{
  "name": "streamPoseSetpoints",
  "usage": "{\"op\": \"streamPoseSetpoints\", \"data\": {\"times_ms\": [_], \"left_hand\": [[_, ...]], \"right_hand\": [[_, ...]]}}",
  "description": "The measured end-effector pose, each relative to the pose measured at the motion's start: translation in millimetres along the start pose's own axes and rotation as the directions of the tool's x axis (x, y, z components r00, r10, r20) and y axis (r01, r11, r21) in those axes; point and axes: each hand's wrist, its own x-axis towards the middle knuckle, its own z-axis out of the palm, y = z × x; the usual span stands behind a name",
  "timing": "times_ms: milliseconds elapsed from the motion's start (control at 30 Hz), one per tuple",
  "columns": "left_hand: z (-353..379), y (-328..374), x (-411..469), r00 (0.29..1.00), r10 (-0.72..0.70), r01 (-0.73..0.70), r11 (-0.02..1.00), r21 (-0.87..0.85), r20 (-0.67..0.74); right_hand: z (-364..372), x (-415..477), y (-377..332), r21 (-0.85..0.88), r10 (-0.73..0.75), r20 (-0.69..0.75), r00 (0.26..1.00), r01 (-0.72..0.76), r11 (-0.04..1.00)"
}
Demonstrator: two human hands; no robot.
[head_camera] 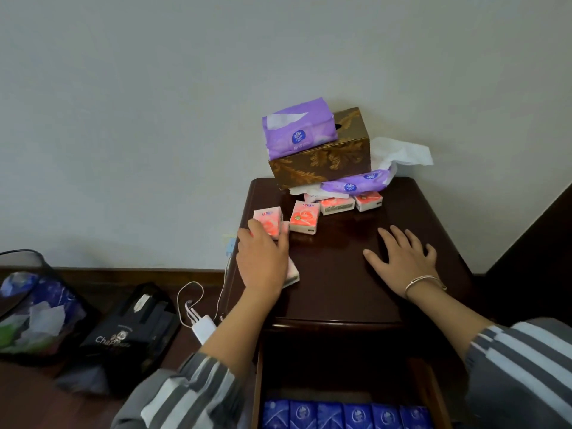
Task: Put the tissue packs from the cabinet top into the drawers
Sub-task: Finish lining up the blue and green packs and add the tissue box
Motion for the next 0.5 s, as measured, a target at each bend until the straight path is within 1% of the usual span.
{"op": "streamPoseSetpoints", "data": {"times_ms": [100, 200, 267, 300, 333, 367, 400, 433, 467, 500], "left_hand": [[-6, 4, -9, 0.999, -0.042, 0.046, 0.992, -0.121, 0.033], [-10, 4, -7, 0.988, -0.042, 0.074, 0.974, -0.212, 0.151], [-13, 1, -2, 0.966, -0.060, 0.111, 0.974, -0.196, 0.250], [-17, 1, 4, 0.960, -0.087, 0.139, 0.973, -0.183, 0.266], [-21, 2, 15, 0.964, -0.113, 0.171, 0.957, -0.236, 0.241], [-24, 6, 31, 0.973, -0.128, 0.193, 0.908, -0.371, 0.192], [-28, 13, 52, 0.979, -0.143, 0.199, 0.819, -0.538, 0.145], [-31, 19, 76, 0.976, -0.173, 0.217, 0.707, -0.673, 0.133], [-32, 24, 99, 0.964, -0.211, 0.258, 0.609, -0.750, 0.161], [-29, 26, 119, 0.945, -0.248, 0.317, 0.554, -0.770, 0.211]], "right_hand": [[-1, -1, -1, 0.005, 0.004, 0.012, 1.000, -0.004, 1.000], [-3, -2, -2, 0.010, 0.006, 0.020, 1.000, -0.006, 1.000], [-3, -2, -2, 0.012, 0.004, 0.021, 1.000, -0.004, 1.000], [-3, -2, -1, 0.014, 0.002, 0.020, 1.000, -0.002, 1.000], [-2, -2, -1, 0.015, -0.001, 0.013, 1.000, 0.001, 1.000], [-1, -2, -1, 0.013, -0.004, 0.001, 1.000, 0.004, 1.000], [-1, -2, 0, 0.007, -0.005, -0.009, 1.000, 0.005, 1.000], [0, -1, 0, -0.001, -0.007, -0.010, 1.000, 0.007, 1.000], [2, -1, 1, -0.004, -0.007, -0.009, 1.000, 0.007, 1.000], [3, -1, 1, -0.002, -0.006, -0.016, 1.000, 0.006, 1.000]]}}
